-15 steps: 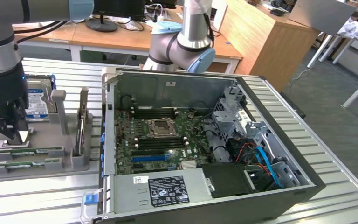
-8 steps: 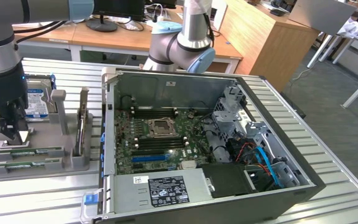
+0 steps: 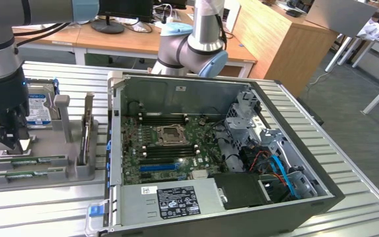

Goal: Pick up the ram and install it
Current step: 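Pick up the ram and move it above insertion slot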

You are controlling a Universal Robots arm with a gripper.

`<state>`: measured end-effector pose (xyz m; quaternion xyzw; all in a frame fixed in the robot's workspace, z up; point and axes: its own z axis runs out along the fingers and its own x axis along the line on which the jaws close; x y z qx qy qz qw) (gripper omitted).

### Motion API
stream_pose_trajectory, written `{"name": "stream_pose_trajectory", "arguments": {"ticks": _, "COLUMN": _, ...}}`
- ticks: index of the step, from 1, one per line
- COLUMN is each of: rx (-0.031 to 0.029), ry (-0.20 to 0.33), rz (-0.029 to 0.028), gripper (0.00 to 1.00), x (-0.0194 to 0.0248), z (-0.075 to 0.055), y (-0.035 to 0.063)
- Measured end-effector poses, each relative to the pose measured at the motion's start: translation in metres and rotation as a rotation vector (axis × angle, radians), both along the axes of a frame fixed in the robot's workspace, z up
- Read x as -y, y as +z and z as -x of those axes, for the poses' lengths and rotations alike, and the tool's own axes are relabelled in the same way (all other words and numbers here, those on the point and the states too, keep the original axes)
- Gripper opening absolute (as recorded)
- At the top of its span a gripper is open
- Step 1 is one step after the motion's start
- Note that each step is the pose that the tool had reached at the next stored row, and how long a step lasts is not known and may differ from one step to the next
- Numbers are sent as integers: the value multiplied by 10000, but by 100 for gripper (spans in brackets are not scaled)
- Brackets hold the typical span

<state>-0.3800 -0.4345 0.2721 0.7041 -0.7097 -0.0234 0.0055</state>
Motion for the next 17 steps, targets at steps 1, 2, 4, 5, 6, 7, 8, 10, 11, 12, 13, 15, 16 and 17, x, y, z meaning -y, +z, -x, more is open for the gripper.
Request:
{"name": "stream_pose_trajectory", "arguments": {"ticks": 1, "rx": 1, "ry": -1, "rz": -1, "gripper": 43, "x": 2, "z": 0, "y": -2}}
{"name": "stream_pose_trajectory", "arguments": {"ticks": 2, "rx": 3, "ry": -2, "rz": -2, "gripper": 43, "x": 4, "z": 0, "y": -6}}
{"name": "stream_pose_trajectory", "arguments": {"ticks": 4, "rx": 0, "ry": -1, "rz": 0, "gripper": 43, "x": 7, "z": 0, "y": -22}}
{"name": "stream_pose_trajectory", "arguments": {"ticks": 5, "rx": 0, "ry": 0, "rz": 0, "gripper": 43, "x": 9, "z": 0, "y": -32}}
{"name": "stream_pose_trajectory", "arguments": {"ticks": 6, "rx": 0, "ry": -1, "rz": 0, "gripper": 43, "x": 10, "z": 0, "y": -43}}
{"name": "stream_pose_trajectory", "arguments": {"ticks": 7, "rx": 1, "ry": -1, "rz": -1, "gripper": 43, "x": 11, "z": 0, "y": -53}}
{"name": "stream_pose_trajectory", "arguments": {"ticks": 8, "rx": 1, "ry": -1, "rz": -1, "gripper": 43, "x": 12, "z": 0, "y": -63}}
{"name": "stream_pose_trajectory", "arguments": {"ticks": 10, "rx": 1, "ry": 0, "rz": -1, "gripper": 43, "x": 14, "z": 0, "y": -86}}
{"name": "stream_pose_trajectory", "arguments": {"ticks": 11, "rx": 1, "ry": -1, "rz": 0, "gripper": 43, "x": 14, "z": 0, "y": -96}}
{"name": "stream_pose_trajectory", "arguments": {"ticks": 12, "rx": 1, "ry": -1, "rz": 0, "gripper": 43, "x": 14, "z": 0, "y": -107}}
{"name": "stream_pose_trajectory", "arguments": {"ticks": 13, "rx": 2, "ry": -1, "rz": -1, "gripper": 43, "x": 15, "z": 0, "y": -118}}
{"name": "stream_pose_trajectory", "arguments": {"ticks": 15, "rx": 2, "ry": 0, "rz": 0, "gripper": 43, "x": 15, "z": 0, "y": -142}}
{"name": "stream_pose_trajectory", "arguments": {"ticks": 16, "rx": 3, "ry": 0, "rz": 0, "gripper": 43, "x": 16, "z": 0, "y": -154}}
{"name": "stream_pose_trajectory", "arguments": {"ticks": 17, "rx": 4, "ry": 1, "rz": 0, "gripper": 43, "x": 16, "z": 0, "y": -167}}
